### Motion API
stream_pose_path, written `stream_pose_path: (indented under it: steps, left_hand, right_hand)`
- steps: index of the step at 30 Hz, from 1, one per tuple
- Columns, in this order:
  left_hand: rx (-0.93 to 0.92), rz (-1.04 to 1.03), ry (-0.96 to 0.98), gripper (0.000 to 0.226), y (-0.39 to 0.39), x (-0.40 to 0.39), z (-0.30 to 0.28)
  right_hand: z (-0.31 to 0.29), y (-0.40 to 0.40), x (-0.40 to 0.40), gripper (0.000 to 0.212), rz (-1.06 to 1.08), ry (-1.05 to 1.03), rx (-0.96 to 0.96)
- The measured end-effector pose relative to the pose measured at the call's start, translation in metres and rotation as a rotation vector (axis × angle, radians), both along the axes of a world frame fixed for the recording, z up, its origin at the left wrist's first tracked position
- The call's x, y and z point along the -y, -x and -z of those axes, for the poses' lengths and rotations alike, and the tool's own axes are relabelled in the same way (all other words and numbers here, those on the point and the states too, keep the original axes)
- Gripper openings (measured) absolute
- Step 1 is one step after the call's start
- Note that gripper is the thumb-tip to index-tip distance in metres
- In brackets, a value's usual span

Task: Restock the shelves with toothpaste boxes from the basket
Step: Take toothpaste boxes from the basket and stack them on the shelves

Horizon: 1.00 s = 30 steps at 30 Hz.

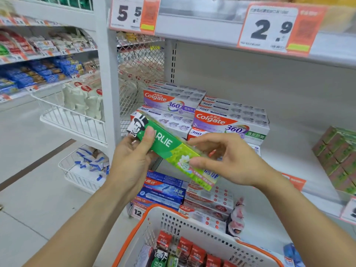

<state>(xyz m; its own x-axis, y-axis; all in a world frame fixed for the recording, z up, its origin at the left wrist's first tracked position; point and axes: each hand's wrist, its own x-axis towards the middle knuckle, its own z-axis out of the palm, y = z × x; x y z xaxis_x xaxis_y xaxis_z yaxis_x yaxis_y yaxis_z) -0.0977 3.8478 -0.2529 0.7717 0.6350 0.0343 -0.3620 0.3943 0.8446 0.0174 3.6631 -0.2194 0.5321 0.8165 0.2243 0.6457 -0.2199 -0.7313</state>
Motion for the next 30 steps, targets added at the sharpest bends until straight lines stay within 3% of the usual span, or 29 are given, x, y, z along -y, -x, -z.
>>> stream_pose_path:
  steps: [3,5,9,11,15,21,25,26,28,30]
  left_hand:
    - [-0.245,-0.211,-0.346,0.061,-0.011,-0.01,0.004]
    - [-0.352,-0.342,-0.636,0.057,-0.018,-0.018,0.014]
    - [-0.297,-0.366,-1.119,0.057,-0.036,-0.032,0.032]
    - [-0.277,-0.308,-1.233,0.064,-0.044,-0.032,0.037]
    - [-0.267,-0.297,-1.082,0.075,-0.057,-0.023,0.032]
    - [-0.369,-0.151,-1.363,0.077,-0.068,-0.015,0.044]
    - [-0.334,-0.099,-1.357,0.068,-0.071,0.009,0.041]
    - [-0.267,-0.123,-1.272,0.061,-0.07,0.02,0.035]
    - [-0.099,-0.073,-0.887,0.054,-0.063,0.048,0.017]
    - [0.043,0.148,-0.491,0.072,-0.057,0.078,-0.002]
  right_hand:
    - [-0.028,-0.006,-0.012,0.041,0.102,-0.01,0.265]
    - [-0.049,-0.016,-0.028,0.038,0.158,-0.054,0.349]
    - [-0.087,-0.037,-0.054,0.031,0.174,-0.097,0.345]
    - [-0.097,-0.044,-0.054,0.031,0.184,-0.07,0.358]
    - [-0.088,-0.052,-0.039,0.035,0.171,-0.076,0.254]
    - [-0.084,-0.059,-0.016,0.036,0.23,-0.023,0.234]
    - [-0.08,-0.048,0.029,0.035,0.251,-0.119,0.097]
    - [-0.077,-0.044,0.046,0.035,0.27,-0.14,0.061]
    - [-0.07,-0.038,0.085,0.038,0.339,-0.142,0.032]
    - [-0.064,-0.029,0.132,0.039,0.398,-0.107,0.008]
